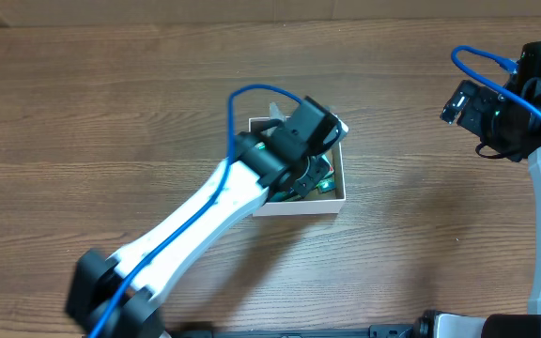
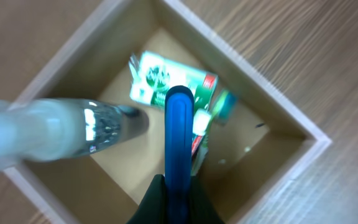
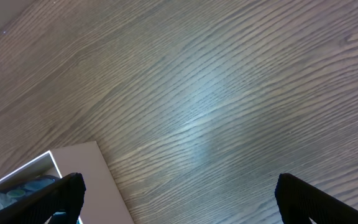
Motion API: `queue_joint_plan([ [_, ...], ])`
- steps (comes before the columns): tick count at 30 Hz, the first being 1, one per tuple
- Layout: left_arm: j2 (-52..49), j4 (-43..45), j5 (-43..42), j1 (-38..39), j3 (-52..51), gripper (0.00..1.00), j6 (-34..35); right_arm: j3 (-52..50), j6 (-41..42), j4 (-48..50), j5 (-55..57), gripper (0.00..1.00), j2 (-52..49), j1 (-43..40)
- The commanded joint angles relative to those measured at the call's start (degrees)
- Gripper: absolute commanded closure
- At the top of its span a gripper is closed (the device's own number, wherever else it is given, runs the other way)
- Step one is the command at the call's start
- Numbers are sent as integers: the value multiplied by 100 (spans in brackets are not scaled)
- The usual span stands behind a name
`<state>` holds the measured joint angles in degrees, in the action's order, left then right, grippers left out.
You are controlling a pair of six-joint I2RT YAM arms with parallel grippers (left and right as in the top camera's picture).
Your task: Pack container
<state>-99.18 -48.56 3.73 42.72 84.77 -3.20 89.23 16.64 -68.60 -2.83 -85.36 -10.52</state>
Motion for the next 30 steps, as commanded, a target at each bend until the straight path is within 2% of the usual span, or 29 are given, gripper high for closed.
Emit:
queue_joint_plan([
  [1,-549,42,138,-76,-26,96,-44,-7,-15,7,-31,0,37,-20],
  [4,-673,87,140,-140,-26,96,-48,-7,-15,9,-31,0,35,-20],
  [5,-673,92,144,-168,-24,86,-52,-7,-15,9,-31,0,35,-20],
  [6,-669,61,142,-195,7,66,-50,-7,-15,9,-31,0,35,-20],
  [8,-667,-70,140,-199,114,61,-48,-7,-15,7,-31,0,37,-20],
  [10,-667,-334,140,-199,369,51,-42,-7,-17,9,-35,0,37,-13],
  [16,-522,-1709,844,-201,1860,48,551,-2,-173,107,-68,0,48,240],
  [19,-175,-1714,1191,-341,2135,45,868,26,-184,170,181,0,76,549],
  [24,564,-1539,975,-1427,2144,38,1397,42,-205,831,748,0,79,1419],
  [25,638,-1547,802,-1768,2144,32,1456,42,-208,1054,726,0,72,1537],
  [27,664,-1593,516,-2371,2144,0,1460,42,-205,1384,723,0,70,1679],
  [30,581,-1617,238,-3158,2135,0,1462,42,-205,1711,726,0,70,1705],
])
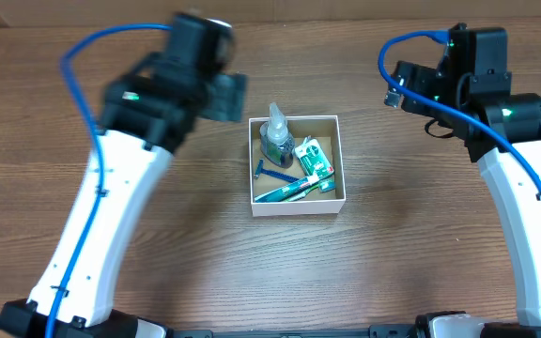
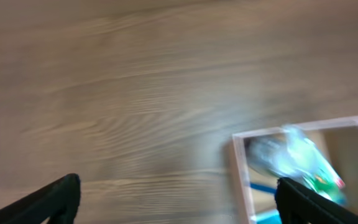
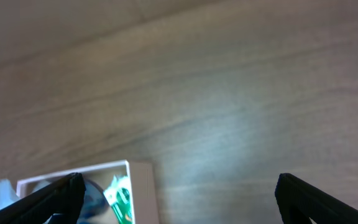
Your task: Pack container
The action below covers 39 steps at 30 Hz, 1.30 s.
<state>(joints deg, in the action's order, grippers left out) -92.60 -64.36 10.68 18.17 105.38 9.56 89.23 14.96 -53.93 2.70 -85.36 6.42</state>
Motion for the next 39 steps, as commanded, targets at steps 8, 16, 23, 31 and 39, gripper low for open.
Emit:
queue_joint_plan([
  [8,-245,-422,-494,-1705,74,0,114,42,4,-33,170,0,109,0],
  [16,754,-612,-929,-1591,44,0,-262,20,269,-553,240,0,1095,-4],
  [23,2776,-402,-925,-1497,-1180,0,-385,-1338,293,-273,284,0,2575,-4],
  [31,6072,590,-881,-1499,-4352,0,-31,-3689,376,140,291,0,4745,-4],
  [39,6776,-310,-881,-1499,-5029,0,-33,-3792,376,-35,323,0,4826,-4],
])
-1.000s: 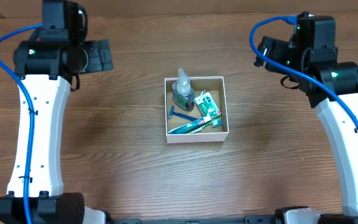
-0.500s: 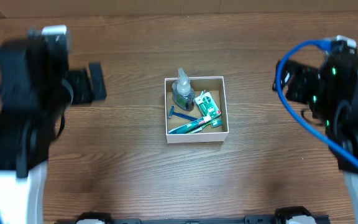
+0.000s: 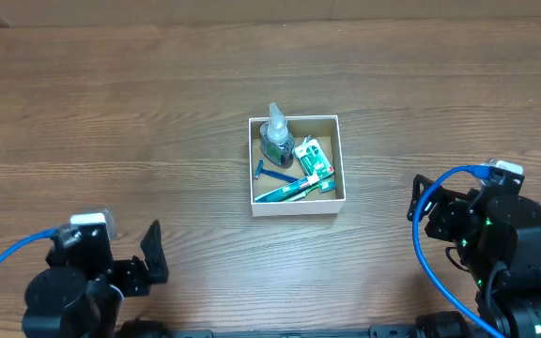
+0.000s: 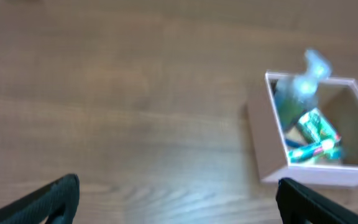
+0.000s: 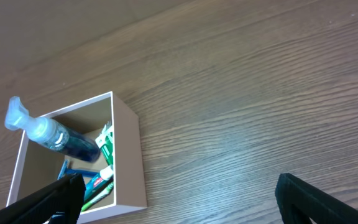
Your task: Pack container
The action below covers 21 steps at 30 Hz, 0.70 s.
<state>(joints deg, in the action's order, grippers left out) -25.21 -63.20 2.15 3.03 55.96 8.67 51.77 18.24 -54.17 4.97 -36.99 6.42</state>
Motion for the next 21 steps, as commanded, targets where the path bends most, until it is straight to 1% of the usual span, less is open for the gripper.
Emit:
queue_joint_plan([
  [1,37,-640,-28,15,-87,0,57,-46,48,-28,98,0,-11,-4],
  [2,37,-800,-28,15,-87,0,61,-46,48,-39,96,0,-11,-4],
  [12,37,-772,-28,15,-101,0,57,-46,48,-136,98,0,-15,-4],
  [16,37,-769,-28,15,-101,0,57,-157,-256,-127,50,0,291,-4],
  [18,37,-769,-28,15,-101,0,57,-483,-417,107,7,0,640,-4],
  [21,37,-769,-28,15,-101,0,57,-1593,-457,787,-177,0,1628,-4],
])
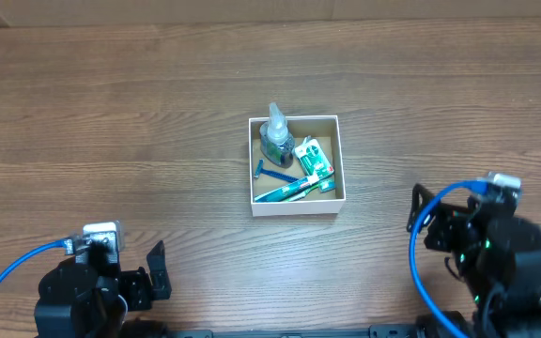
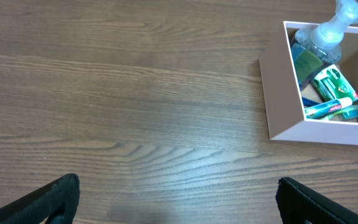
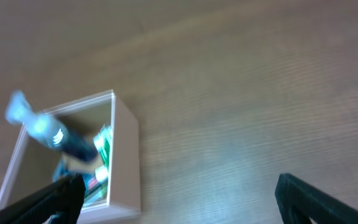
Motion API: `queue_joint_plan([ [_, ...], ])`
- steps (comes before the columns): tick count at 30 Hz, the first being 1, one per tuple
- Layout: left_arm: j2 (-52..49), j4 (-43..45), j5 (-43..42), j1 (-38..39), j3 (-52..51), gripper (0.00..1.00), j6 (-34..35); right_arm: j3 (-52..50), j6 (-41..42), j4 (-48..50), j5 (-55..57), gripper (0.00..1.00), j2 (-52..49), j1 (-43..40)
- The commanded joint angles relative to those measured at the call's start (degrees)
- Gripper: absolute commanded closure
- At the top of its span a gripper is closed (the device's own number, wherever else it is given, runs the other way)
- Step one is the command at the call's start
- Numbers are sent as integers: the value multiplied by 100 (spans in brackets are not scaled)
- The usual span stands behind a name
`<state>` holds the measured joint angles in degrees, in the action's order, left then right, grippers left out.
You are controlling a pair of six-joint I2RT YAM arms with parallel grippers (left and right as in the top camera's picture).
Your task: Pack container
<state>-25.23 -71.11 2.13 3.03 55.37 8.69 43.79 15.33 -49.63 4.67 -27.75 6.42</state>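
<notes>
A white open box [image 1: 340, 161] sits mid-table. Inside it a clear pump bottle [image 1: 275, 137] with blue liquid leans at the back left, beside a green-and-white pack [image 1: 314, 155], a toothpaste tube [image 1: 294, 189] and a blue razor [image 1: 272, 171]. The box also shows in the left wrist view [image 2: 278, 81] and, blurred, in the right wrist view [image 3: 124, 162]. My left gripper [image 2: 178, 202] is open over bare wood near the table's front left. My right gripper [image 3: 179, 199] is open at the front right. Both hold nothing.
The wooden table [image 1: 111, 122] spreads around the box. Blue cables loop by each arm, at the left arm's base [image 1: 92, 300] and the right arm's base [image 1: 486, 253] along the near edge.
Both arms stay folded at the near edge, with small shifts only. The right wrist view is now motion-blurred. Box contents are unchanged and both grippers remain open.
My left gripper was down inside the box over the blue razor, beside the bottle. A second later both arms were raised apart, the razor lying in the box. Then both arms were back at the near edge, where they stand now, open and empty.
</notes>
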Motion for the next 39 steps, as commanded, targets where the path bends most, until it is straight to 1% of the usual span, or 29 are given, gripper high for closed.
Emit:
queue_joint_plan([
  [1,39,22,-28,15,-42,0,55,-1119,-168,570,-212,0,1005,-4],
  [4,39,22,-26,15,-42,0,55,-1991,-212,1333,-337,0,1875,-11],
  [7,39,22,-26,15,-42,0,55,-2549,-378,2070,-348,0,2498,-17],
  [9,39,22,-26,15,-42,0,55,-2833,-629,2743,-350,0,2715,-92],
  [12,39,22,-26,15,-42,0,55,-3202,-1178,3880,-345,0,2758,-157],
  [14,39,22,-26,15,-42,0,55,-3469,-1567,4339,-350,0,2758,-168],
  [17,39,22,-26,15,-42,0,55,-3862,-1690,4387,-350,0,2758,-168],
  [20,39,22,-26,15,-42,0,55,-4238,-1668,4286,-614,0,2758,-166],
  [39,39,22,-28,15,-42,0,55,-4245,-1668,4315,-649,0,2758,-166],
])
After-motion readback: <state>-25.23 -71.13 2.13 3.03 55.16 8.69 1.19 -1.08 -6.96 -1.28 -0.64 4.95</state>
